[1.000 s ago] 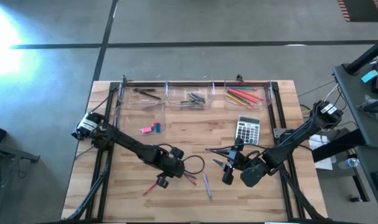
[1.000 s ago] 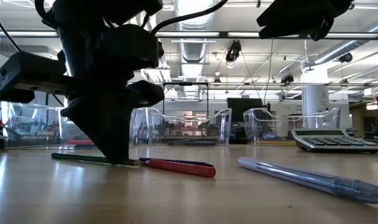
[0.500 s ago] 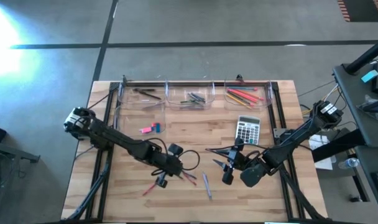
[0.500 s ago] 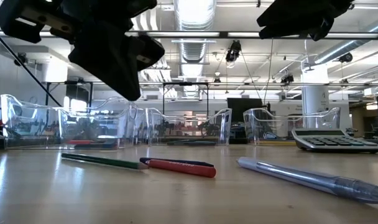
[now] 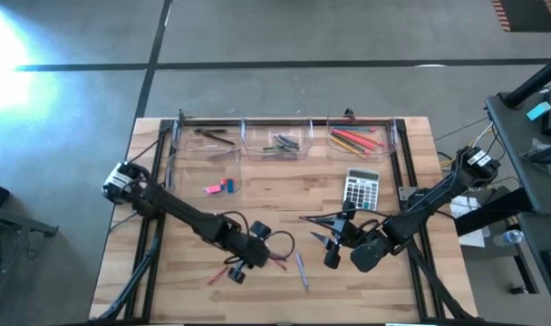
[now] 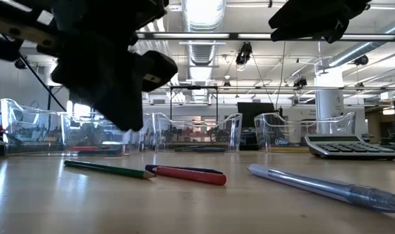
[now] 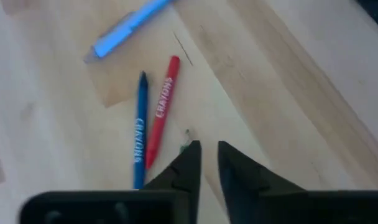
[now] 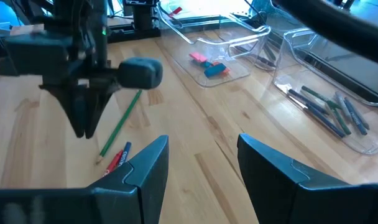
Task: Sort crayons/erasers/pens/pencils in bins
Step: Put the green pencil into the top right transparent bin
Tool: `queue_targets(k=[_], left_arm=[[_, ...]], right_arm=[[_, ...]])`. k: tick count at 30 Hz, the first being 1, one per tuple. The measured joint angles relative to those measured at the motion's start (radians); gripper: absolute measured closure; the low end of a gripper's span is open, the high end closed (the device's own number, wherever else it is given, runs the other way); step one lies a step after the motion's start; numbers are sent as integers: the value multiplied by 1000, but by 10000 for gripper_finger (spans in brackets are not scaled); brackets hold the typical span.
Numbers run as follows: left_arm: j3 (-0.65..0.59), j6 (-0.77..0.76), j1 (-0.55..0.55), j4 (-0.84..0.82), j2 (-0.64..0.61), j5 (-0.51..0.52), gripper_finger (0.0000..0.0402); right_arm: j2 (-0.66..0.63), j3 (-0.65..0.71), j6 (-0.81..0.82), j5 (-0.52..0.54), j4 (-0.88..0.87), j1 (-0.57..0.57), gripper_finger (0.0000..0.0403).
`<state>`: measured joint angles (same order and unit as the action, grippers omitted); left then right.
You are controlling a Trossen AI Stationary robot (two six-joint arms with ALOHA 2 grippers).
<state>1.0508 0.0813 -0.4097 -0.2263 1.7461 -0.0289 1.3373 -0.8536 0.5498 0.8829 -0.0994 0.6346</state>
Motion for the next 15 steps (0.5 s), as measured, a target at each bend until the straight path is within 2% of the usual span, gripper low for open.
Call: queue_targets(k=[4,7,15], left_arm=[[0,-24,-6,23,34,4,314],[0,-47,-6,45,48,14,291],[2,-58,-5,93,99,16,283]], right_arm=[[0,0,0,0,0,0,223],[0,0,0,0,0,0,223],[0,1,0,0,1,0,223]])
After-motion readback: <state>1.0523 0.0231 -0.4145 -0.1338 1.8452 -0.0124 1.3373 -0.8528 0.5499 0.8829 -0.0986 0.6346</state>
